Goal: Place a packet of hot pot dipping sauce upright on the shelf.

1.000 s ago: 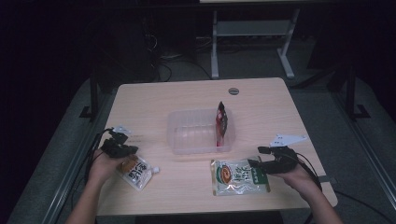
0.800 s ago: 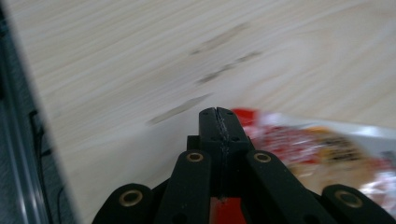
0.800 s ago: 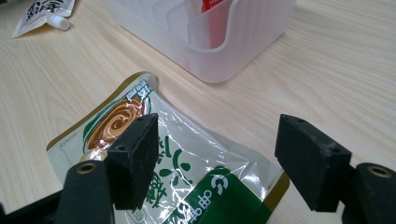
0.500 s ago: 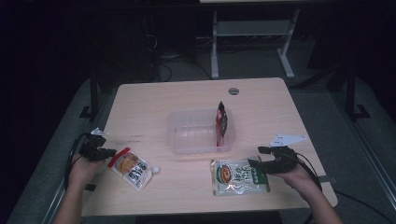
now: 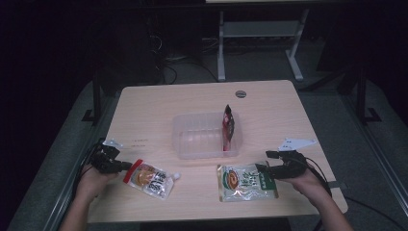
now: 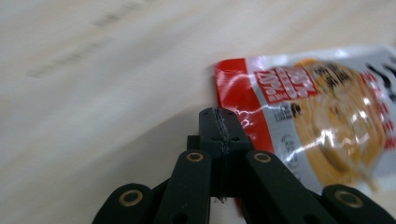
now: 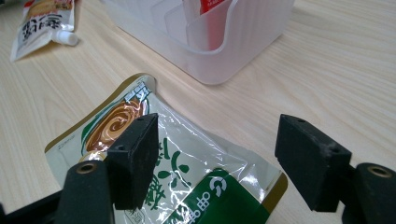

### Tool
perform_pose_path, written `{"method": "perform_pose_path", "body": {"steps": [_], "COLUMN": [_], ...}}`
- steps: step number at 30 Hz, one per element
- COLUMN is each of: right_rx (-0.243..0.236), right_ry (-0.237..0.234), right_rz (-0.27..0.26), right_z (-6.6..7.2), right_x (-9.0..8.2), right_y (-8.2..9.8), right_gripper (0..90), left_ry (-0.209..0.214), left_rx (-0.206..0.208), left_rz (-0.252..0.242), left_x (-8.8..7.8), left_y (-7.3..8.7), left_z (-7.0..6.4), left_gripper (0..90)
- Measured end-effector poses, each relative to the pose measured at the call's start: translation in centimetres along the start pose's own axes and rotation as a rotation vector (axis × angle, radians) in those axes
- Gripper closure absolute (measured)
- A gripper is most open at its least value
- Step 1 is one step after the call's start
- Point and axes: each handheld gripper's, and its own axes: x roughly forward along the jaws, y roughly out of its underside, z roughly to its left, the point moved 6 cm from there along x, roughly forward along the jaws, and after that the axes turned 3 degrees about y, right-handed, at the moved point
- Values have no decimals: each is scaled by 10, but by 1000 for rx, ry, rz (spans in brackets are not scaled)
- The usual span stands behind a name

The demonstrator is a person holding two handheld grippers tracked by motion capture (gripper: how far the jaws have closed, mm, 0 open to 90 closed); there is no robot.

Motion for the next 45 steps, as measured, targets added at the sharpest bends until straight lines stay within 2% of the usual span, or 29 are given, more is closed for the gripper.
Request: {"method": "perform_pose_path", "body": {"steps": [1,3,6,7,11,14,15,20,22,23,24,25,29,34,41,42,43,44,45], "right_rx": [0,0,-2,-8,-6,-5,-8,4,-3,-9,-5,-3,0,-6,-3,-14,-14,-19,-19], "right_ry": [0,1,0,0,-3,-1,-1,1,-1,0,0,1,1,-1,-3,-11,-11,-31,-31], "right_rz": [0,0,1,-2,5,5,3,6,1,-1,0,1,2,4,5,6,6,16,16], "right_z": [0,0,0,2,3,3,3,2,3,3,3,3,3,3,5,7,7,13,13], "right_x": [0,0,0,1,2,2,2,1,1,1,1,1,1,2,3,3,3,7,7], "right_y": [0,0,0,-1,-1,0,0,1,0,0,0,0,0,0,0,-1,-1,-1,-1], "right_gripper": [296,296,296,296,296,296,296,296,296,296,296,296,296,296,296,296,296,297,297], "left_ry": [0,27,37,64,125,103,82,-8,-17,-17,-14,-6,2,84,160,183,183,215,215], "left_rx": [0,20,43,55,74,100,111,78,52,52,41,33,38,35,79,94,94,113,113], "left_rz": [0,-4,-5,-18,-43,-41,-42,-3,17,17,39,37,50,39,59,60,60,66,66], "left_x": [0,0,0,1,5,4,3,0,1,1,3,4,5,9,16,18,18,20,20], "left_y": [0,3,3,1,-6,-7,-7,1,5,5,7,7,6,3,-1,0,0,0,0], "left_z": [0,-15,-24,-33,-48,-53,-52,-34,-29,-29,-28,-29,-33,-45,-68,-77,-77,-85,-85], "left_gripper": [899,899,899,899,899,899,899,899,899,899,899,899,899,899,899,899,899,899,899]}}
